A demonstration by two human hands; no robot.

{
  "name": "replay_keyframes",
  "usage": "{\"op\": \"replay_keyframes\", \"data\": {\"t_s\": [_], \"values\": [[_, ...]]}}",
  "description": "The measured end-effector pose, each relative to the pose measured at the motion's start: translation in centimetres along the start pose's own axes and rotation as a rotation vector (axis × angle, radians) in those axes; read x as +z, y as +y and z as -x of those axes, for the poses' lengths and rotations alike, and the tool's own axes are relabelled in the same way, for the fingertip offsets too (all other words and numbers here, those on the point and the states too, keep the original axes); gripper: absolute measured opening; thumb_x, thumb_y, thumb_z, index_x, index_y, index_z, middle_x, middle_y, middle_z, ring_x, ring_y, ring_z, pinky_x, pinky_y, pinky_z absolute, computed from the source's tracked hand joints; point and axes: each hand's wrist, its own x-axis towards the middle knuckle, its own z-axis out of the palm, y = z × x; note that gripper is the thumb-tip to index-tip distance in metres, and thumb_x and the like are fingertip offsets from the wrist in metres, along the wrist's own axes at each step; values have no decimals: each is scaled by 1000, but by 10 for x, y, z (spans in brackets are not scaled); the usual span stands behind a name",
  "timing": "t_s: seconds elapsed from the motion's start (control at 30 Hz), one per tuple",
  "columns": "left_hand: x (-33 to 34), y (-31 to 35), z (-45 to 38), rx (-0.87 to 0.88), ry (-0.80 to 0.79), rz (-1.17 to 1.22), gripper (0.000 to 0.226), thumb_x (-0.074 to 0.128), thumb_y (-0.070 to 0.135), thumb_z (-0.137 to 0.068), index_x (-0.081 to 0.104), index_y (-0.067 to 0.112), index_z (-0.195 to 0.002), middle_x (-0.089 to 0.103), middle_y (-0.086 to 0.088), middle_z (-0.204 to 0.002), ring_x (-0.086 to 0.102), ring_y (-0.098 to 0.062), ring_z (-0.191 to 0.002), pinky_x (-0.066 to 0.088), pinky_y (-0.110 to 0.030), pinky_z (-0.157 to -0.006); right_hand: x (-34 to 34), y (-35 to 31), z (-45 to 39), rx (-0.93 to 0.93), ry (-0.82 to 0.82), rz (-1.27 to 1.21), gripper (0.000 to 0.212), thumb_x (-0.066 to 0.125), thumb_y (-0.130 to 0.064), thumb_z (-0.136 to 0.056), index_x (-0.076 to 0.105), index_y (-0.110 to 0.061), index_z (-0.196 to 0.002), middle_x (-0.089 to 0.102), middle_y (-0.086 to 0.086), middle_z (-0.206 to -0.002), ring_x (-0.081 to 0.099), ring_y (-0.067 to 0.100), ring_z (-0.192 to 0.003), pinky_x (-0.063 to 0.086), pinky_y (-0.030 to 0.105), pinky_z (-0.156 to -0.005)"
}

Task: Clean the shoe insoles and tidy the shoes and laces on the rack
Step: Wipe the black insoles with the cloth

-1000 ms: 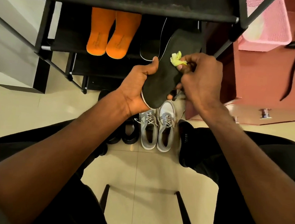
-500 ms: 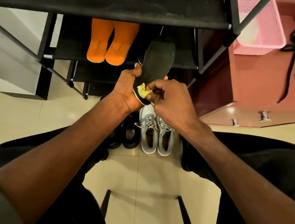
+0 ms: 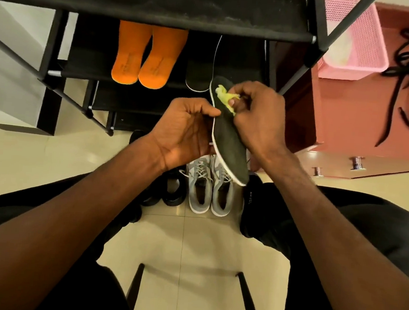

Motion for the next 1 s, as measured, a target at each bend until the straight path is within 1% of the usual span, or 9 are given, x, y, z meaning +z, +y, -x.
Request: {"op": "replay_keyframes", "data": {"t_s": [0.17, 0.27, 0.33, 0.4, 0.47, 0.57, 0.73, 0.87, 1.0], "values": [[-12, 1, -10, 111, 78, 116, 51, 38, 43, -107, 65, 5, -125, 71, -13, -104, 72, -24, -91, 59, -37, -88, 17, -10, 19, -102, -156, -75, 20, 73, -6, -88, 80, -17, -102, 74, -7, -99, 68, 11, -93, 56, 39, -87], [-14, 9, -11, 171, 190, 76, 57, 34, 48, -110, 67, 2, -117, 74, -13, -92, 72, -20, -65, 58, -26, -58, 20, -21, 27, -198, -270, -106, 25, 72, -2, -85, 80, -20, -100, 72, -10, -95, 66, 11, -94, 56, 41, -85], [-17, 17, -11, 218, 241, 81, 56, 34, 47, -111, 65, 3, -123, 75, -14, -103, 74, -24, -76, 58, -27, -52, 20, -25, 31, -240, -406, -117, 27, 74, -2, -86, 80, -24, -100, 68, -15, -91, 62, 9, -92, 55, 40, -82], [-22, 21, -12, 222, 254, 70, 55, 34, 48, -110, 65, 5, -125, 75, -13, -110, 75, -27, -92, 62, -34, -65, 18, -24, 33, -275, -413, -58, 28, 73, -6, -85, 79, -29, -100, 66, -16, -89, 57, 11, -91, 54, 43, -79], [-20, 19, -12, 200, 229, -4, 52, 36, 48, -110, 69, 8, -119, 77, -11, -110, 75, -25, -98, 63, -36, -79, 16, -18, 31, -279, -283, 54, 30, 69, -7, -83, 77, -28, -102, 66, -12, -93, 59, 17, -93, 53, 41, -74], [-10, 9, -9, 108, 142, -140, 53, 42, 51, -108, 71, 9, -120, 75, -14, -117, 73, -27, -101, 61, -42, -89, 7, -6, 16, -197, -50, 193, 28, 71, -8, -82, 75, -27, -102, 67, -7, -98, 64, 21, -94, 50, 35, -69], [-10, 6, -4, 69, 61, -181, 57, 41, 52, -107, 72, 8, -123, 64, -23, -135, 62, -41, -119, 50, -55, -102, -16, 5, -5, -36, 225, 138, 22, 65, -14, -86, 75, -26, -100, 70, -6, -100, 67, 18, -91, 52, 39, -72], [-12, 15, -10, 199, 106, -67, 58, 35, 50, -110, 64, 5, -134, 68, -20, -131, 68, -34, -113, 55, -49, -98, -7, 3, 2, -112, 86, 46, 23, 66, -18, -84, 78, -26, -101, 71, -6, -95, 67, 20, -88, 55, 44, -76], [-18, 32, -15, 306, 47, 82, 70, 19, 50, -112, 40, -3, -152, 50, -24, -148, 61, -37, -114, 46, -52, -108, 13, -5, 25, -180, -62, -56, 26, 68, -11, -85, 80, -24, -105, 71, -9, -95, 67, 22, -90, 55, 48, -83]]}}
